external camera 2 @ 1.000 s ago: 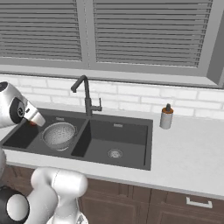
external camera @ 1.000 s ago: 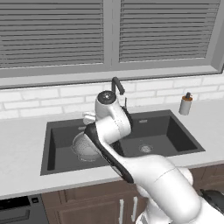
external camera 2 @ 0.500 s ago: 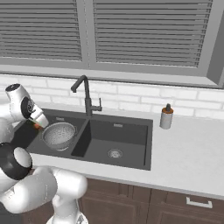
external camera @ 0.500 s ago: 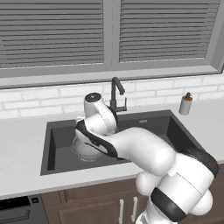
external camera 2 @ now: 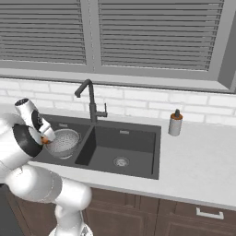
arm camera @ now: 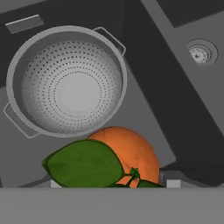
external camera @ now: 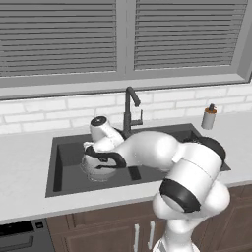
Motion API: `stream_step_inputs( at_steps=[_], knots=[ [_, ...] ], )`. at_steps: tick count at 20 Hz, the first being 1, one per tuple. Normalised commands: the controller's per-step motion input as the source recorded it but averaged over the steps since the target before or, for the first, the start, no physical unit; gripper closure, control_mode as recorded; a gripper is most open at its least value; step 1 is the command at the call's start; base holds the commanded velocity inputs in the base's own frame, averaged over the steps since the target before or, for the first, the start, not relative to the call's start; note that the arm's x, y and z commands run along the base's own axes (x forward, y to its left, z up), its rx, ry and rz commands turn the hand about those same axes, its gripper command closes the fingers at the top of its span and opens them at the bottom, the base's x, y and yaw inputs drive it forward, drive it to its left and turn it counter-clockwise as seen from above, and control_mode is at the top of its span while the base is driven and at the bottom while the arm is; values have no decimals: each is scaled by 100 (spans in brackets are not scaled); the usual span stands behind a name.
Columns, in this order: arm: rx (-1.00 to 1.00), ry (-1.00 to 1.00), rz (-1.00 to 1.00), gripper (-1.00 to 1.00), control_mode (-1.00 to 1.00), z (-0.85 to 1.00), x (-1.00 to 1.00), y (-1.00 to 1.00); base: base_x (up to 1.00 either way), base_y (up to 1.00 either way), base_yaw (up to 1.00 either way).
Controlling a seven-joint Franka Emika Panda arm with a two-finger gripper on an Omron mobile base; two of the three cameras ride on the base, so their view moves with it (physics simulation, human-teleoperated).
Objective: Put the colander in the sink, put the orange in the colander, and turn on the sink faucet and pour water over the colander.
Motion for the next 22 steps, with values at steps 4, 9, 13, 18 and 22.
stream_step_inputs(
  at_steps=[4, 9, 13, 18, 22],
  knots=[
    [-4, 0, 0, 100, -100, -63, 36, 0, 0, 0, 0],
    [0, 0, 0, 100, -100, -40, 53, 2, 0, 0, 0],
    [0, 0, 0, 100, -100, -11, 54, 18, 0, 0, 0],
    [0, 0, 0, 100, -100, -14, 36, 20, 0, 0, 0],
    [-3, 0, 0, 100, -100, -28, 26, 11, 0, 0, 0]
  ],
)
